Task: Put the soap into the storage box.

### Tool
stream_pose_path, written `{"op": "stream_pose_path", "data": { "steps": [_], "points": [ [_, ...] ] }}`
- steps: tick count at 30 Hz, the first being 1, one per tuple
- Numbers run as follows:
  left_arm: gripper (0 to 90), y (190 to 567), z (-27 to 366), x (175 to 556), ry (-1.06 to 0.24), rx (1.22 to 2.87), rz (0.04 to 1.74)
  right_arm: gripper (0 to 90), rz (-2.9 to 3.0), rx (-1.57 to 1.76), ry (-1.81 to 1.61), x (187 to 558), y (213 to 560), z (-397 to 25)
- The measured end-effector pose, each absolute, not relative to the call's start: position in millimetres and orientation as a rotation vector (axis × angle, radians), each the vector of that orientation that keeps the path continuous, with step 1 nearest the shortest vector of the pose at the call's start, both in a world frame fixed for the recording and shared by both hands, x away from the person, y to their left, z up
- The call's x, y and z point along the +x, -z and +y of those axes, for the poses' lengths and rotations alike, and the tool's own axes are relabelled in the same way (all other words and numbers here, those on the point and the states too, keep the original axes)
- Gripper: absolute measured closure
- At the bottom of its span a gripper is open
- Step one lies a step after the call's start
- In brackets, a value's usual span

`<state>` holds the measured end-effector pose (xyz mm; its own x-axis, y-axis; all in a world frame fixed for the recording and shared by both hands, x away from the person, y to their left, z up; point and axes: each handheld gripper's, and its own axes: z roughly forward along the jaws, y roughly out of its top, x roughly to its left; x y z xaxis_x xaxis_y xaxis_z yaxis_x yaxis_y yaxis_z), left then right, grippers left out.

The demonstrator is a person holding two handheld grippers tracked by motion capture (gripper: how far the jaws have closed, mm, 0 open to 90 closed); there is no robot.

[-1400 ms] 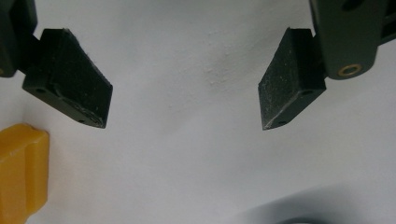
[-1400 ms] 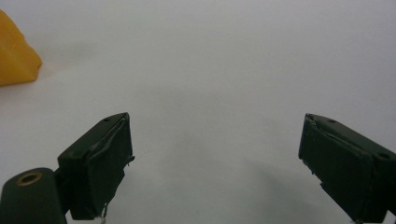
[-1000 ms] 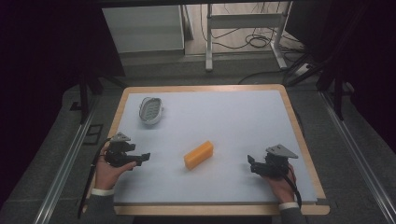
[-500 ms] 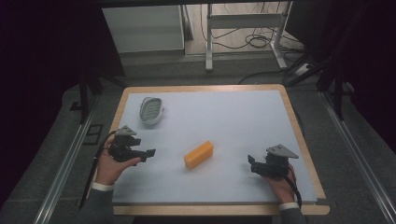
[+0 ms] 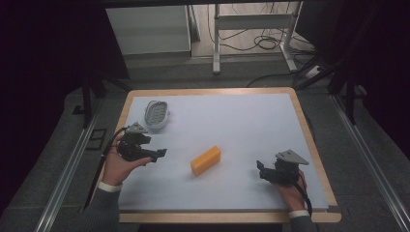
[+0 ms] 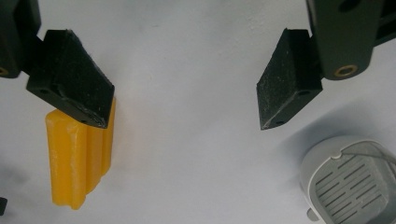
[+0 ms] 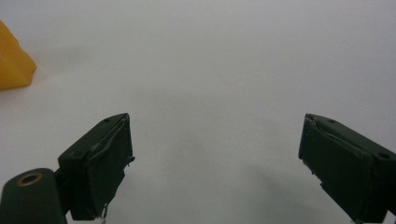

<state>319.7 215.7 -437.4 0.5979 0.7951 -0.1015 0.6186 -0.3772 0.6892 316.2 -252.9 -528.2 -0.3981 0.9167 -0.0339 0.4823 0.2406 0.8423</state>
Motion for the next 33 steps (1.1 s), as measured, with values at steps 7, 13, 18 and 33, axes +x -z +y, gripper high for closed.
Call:
{"op": "stream_pose_path", "data": {
  "steps": [7, 13, 18, 33],
  "points": [
    [19.3, 432.9, 198.7, 322.7, -0.314, 2.161, 1.066, 9.9, 1.989, 1.273, -1.045, 316.8, 528.4, -252.3],
    [19.1, 433.9, 190.1, 322.8, -0.301, 2.184, 1.046, 9.9, 1.988, 1.271, -1.046, 316.6, 528.3, -252.5],
    [19.1, 432.0, 180.5, 322.9, -0.303, 2.2, 1.02, 9.9, 1.991, 1.271, -1.046, 316.8, 528.4, -252.6],
    [19.2, 425.6, 149.9, 327.4, -0.302, 2.248, 0.944, 9.9, 1.98, 1.283, -1.054, 316.5, 528.3, -253.0]
  ]
}}
